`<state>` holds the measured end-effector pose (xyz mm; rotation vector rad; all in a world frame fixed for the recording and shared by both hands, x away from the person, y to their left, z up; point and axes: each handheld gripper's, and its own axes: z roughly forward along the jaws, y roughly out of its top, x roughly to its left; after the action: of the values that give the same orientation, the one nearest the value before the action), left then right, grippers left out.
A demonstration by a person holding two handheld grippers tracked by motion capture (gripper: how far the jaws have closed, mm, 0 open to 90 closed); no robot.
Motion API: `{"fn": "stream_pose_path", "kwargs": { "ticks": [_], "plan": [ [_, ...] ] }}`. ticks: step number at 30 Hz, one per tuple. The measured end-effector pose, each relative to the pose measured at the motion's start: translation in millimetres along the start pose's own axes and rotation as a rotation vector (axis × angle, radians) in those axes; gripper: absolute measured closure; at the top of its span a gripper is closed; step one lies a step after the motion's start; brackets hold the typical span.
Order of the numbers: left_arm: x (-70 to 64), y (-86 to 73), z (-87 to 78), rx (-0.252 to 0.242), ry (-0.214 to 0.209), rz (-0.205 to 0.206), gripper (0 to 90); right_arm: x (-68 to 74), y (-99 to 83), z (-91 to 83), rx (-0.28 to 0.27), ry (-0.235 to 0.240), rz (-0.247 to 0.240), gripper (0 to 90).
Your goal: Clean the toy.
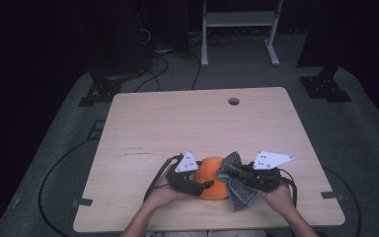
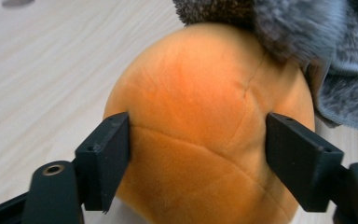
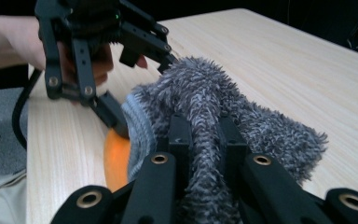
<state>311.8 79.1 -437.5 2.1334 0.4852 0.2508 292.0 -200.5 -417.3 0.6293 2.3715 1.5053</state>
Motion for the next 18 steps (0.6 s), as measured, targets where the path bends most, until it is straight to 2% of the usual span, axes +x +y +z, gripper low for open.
{"fn": "stream_pose_path", "kwargs": {
  "ticks": [3, 4, 5, 8, 9, 10, 11, 12, 13, 14, 15, 17, 18],
  "plan": [
    [2.5, -4.9, -3.5, 0.011, -0.001, -0.011, 26.8, -12.9, -11.7, -2.0, 0.036, -0.037, 0.046, 79.1],
    [5.7, -7.3, -4.7, 0.014, -0.011, -0.027, 27.1, -21.4, -22.6, -4.2, 0.065, -0.06, 0.091, 79.1],
    [7.0, -7.9, -4.7, 0.011, -0.013, -0.034, 27.1, -23.6, -26.5, -5.2, 0.082, -0.07, 0.099, 79.1],
    [7.9, -8.3, -4.2, 0.018, -0.012, -0.032, 27.2, -24.1, -28.1, -7.2, 0.075, -0.072, 0.11, 79.1],
    [7.9, -8.4, -4.0, 0.018, -0.012, -0.033, 27.4, -22.0, -25.6, -8.2, 0.056, -0.069, 0.108, 79.1],
    [8.0, -8.3, -3.9, 0.018, -0.013, -0.034, 27.4, -14.3, -17.4, -8.7, 0.0, -0.032, 0.091, 79.1],
    [8.1, -8.4, -3.9, 0.018, -0.014, -0.033, 27.4, -9.1, -12.8, -7.5, -0.024, -0.01, 0.078, 79.1],
    [8.0, -8.3, -3.9, 0.017, -0.014, -0.032, 27.4, -9.1, -12.8, -7.5, -0.024, -0.01, 0.078, 79.1],
    [7.9, -8.2, -4.0, 0.017, -0.014, -0.031, 27.4, 0.1, -5.2, -2.4, -0.048, 0.035, 0.042, 79.0],
    [7.4, -8.0, -4.4, 0.018, -0.013, -0.03, 27.4, 0.1, -5.2, -2.4, -0.048, 0.035, 0.042, 79.0],
    [6.8, -7.9, -4.9, 0.019, -0.013, -0.03, 27.4, 5.5, -2.9, 3.8, -0.02, 0.024, -0.003, 78.9],
    [6.6, -6.6, -6.1, 0.029, -0.018, -0.023, 27.5, 0.3, -5.7, 3.5, -0.008, 0.024, 0.013, 79.0],
    [6.6, -6.6, -6.1, 0.029, -0.018, -0.023, 27.5, -3.5, -8.0, 2.0, 0.009, 0.003, 0.017, 78.9]
  ]
}}
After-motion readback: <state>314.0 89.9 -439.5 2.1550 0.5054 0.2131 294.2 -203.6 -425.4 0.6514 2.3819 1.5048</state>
